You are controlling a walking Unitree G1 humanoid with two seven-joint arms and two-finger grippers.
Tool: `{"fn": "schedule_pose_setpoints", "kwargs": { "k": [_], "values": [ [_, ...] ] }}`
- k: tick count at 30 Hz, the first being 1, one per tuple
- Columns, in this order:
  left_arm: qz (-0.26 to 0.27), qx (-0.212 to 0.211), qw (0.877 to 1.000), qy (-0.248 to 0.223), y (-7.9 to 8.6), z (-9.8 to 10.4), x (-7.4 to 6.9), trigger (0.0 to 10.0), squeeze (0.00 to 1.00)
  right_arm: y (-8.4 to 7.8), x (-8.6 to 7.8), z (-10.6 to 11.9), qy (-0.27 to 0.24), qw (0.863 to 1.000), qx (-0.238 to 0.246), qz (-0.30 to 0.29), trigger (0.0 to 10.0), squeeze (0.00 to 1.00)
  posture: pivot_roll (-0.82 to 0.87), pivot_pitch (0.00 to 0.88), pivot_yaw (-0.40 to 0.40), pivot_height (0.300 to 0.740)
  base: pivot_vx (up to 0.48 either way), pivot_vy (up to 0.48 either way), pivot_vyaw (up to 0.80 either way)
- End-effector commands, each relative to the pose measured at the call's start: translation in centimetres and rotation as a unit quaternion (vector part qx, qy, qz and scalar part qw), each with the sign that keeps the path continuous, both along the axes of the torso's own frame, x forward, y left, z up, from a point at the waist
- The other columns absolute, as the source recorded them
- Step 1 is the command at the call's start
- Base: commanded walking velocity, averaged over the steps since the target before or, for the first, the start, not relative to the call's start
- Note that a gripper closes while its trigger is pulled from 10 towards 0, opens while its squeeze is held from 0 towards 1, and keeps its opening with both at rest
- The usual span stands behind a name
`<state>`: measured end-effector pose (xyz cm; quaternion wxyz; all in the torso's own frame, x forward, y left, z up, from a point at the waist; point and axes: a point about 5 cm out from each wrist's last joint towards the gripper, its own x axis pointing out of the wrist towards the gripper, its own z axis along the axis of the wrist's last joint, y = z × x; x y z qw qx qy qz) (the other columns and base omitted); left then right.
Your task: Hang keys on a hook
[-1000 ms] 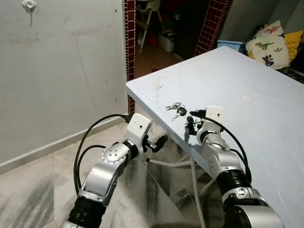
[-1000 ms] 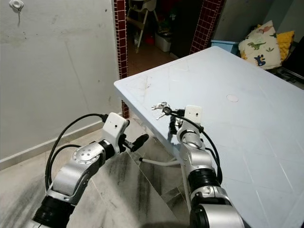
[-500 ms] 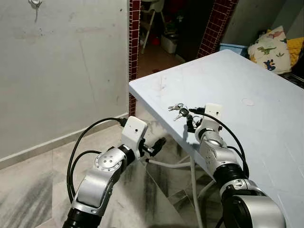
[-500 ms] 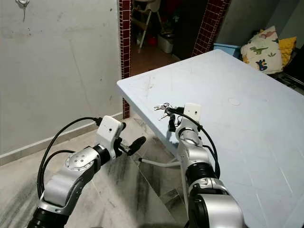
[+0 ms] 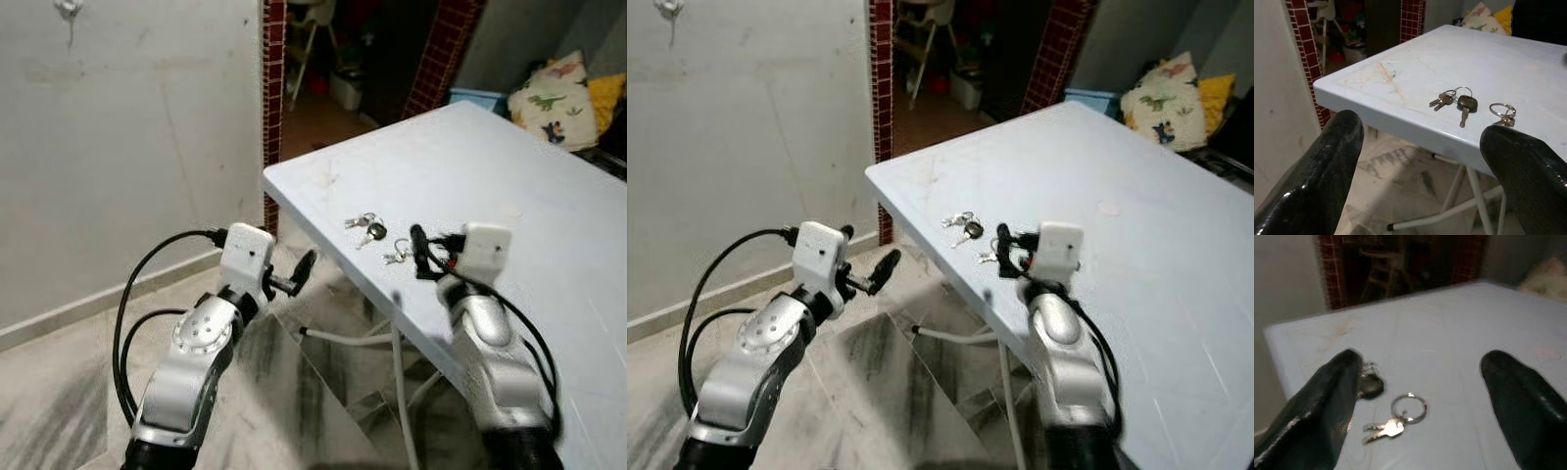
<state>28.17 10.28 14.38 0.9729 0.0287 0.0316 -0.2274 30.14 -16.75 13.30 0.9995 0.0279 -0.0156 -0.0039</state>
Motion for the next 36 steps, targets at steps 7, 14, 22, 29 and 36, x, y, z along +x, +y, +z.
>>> {"fn": "schedule_pose_setpoints", "kwargs": {
  "k": [7,14,22,29,36],
  "values": [
    [0.005,0.030,0.999,-0.024,2.3,-0.3,-0.8,10.0,0.00,-0.9,-6.7,2.1,-0.013,0.997,-0.056,0.046,10.0,0.00,0.06,0.000,-0.007,0.740,0.000,0.000,0.00],
    [0.001,0.032,0.999,-0.021,2.9,-0.4,-0.8,10.0,0.00,-2.2,-9.2,1.4,0.024,0.997,-0.067,0.017,10.0,0.00,0.06,0.000,-0.009,0.740,0.000,0.000,0.00],
    [-0.003,0.002,1.000,-0.024,1.7,-0.1,-0.9,10.0,0.00,-0.7,-9.4,1.3,0.032,0.999,-0.037,-0.003,10.0,0.00,0.06,0.000,-0.033,0.740,0.000,0.000,0.00],
    [0.004,-0.001,1.000,-0.017,1.8,-0.3,-1.2,10.0,0.00,0.2,-8.9,1.1,0.043,0.999,-0.026,0.011,10.0,0.00,0.07,0.000,-0.060,0.740,0.074,0.000,0.00],
    [0.007,-0.001,1.000,-0.007,1.9,-0.6,-1.7,10.0,0.00,0.4,-8.3,1.4,0.043,0.999,-0.028,0.013,10.0,0.00,0.08,0.000,-0.066,0.740,0.329,0.000,0.00]
  ]
}}
